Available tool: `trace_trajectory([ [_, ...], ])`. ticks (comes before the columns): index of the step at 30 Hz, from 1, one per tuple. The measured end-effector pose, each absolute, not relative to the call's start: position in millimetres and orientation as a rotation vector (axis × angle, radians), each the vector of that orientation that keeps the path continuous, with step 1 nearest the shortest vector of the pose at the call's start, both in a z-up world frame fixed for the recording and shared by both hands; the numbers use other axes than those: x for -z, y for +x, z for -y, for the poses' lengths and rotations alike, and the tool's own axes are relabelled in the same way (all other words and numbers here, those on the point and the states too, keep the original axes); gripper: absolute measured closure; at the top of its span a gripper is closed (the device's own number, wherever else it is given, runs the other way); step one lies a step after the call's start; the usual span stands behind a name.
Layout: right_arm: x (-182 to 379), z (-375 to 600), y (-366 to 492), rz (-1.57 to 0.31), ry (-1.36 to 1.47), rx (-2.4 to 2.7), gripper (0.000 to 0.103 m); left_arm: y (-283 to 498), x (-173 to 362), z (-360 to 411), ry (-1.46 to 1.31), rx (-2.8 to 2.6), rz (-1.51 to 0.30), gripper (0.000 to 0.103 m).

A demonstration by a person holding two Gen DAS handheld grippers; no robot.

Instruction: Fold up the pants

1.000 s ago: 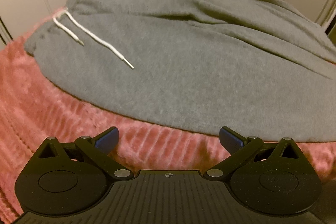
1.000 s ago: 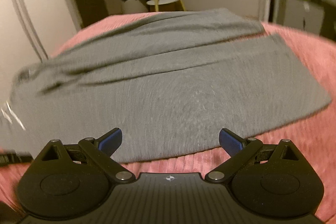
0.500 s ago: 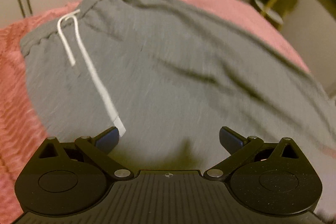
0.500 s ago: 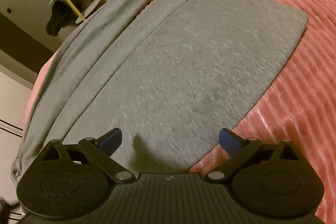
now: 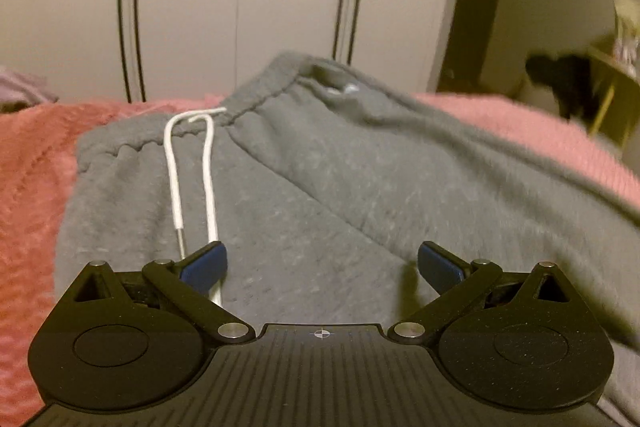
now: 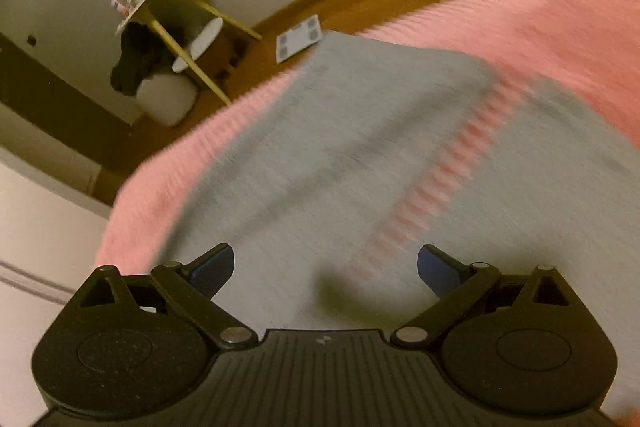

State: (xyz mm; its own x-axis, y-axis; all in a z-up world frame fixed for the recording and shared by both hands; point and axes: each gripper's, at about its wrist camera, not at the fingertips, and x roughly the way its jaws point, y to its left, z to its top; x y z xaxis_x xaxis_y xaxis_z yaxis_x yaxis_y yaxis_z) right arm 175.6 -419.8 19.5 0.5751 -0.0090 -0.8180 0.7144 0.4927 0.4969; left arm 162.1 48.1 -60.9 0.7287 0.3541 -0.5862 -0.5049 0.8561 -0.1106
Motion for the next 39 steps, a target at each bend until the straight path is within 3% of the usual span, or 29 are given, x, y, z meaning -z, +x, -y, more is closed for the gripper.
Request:
trace_trajectory([
  [7, 6.7, 413.4, 328.2, -0.863, 0.878, 0.648, 0.005, 168.2, 80.6, -34.1, -0.184, -0.524, -0.636, 0.0],
  [10, 27.7, 417.0, 355.0, -0.886, 0.885, 0.735, 0.005, 165.9, 82.5, -33.1, -0.212, -0.522, -0.627, 0.0],
  [14, 47.0, 424.1, 370.3, -0.915, 0.871, 0.818, 0.013, 164.8, 83.0, -34.0, -0.215, -0.524, -0.614, 0.0],
  [16, 50.9, 422.4, 373.6, -0.92, 0.842, 0.839, 0.023, 164.0, 83.3, -32.8, -0.214, -0.526, -0.613, 0.0],
  [17, 52.6, 421.9, 379.0, -0.931, 0.809, 0.847, 0.038, 162.4, 82.8, -31.8, -0.214, -0.527, -0.611, 0.0],
  [18, 51.7, 421.5, 382.0, -0.941, 0.771, 0.85, 0.062, 162.4, 83.0, -31.5, -0.214, -0.528, -0.61, 0.0],
  [20, 50.4, 422.9, 379.4, -0.945, 0.734, 0.843, 0.086, 162.1, 83.0, -30.3, -0.212, -0.53, -0.61, 0.0],
  [21, 49.5, 424.8, 374.8, -0.936, 0.747, 0.822, 0.093, 162.1, 83.2, -30.2, -0.212, -0.53, -0.611, 0.0],
  [27, 9.5, 414.4, 298.3, -0.736, 0.811, 0.71, 0.096, 161.6, 80.0, -34.3, -0.237, -0.519, -0.609, 0.0],
  [32, -13.7, 382.4, 156.8, -0.561, 0.892, 0.653, 0.096, 155.3, 72.8, -41.0, -0.279, -0.54, -0.571, 0.0],
  [39, 38.5, 366.3, 35.3, -0.695, 1.025, 0.703, 0.096, 145.1, 51.0, -63.7, -0.403, -0.466, -0.503, 0.0],
])
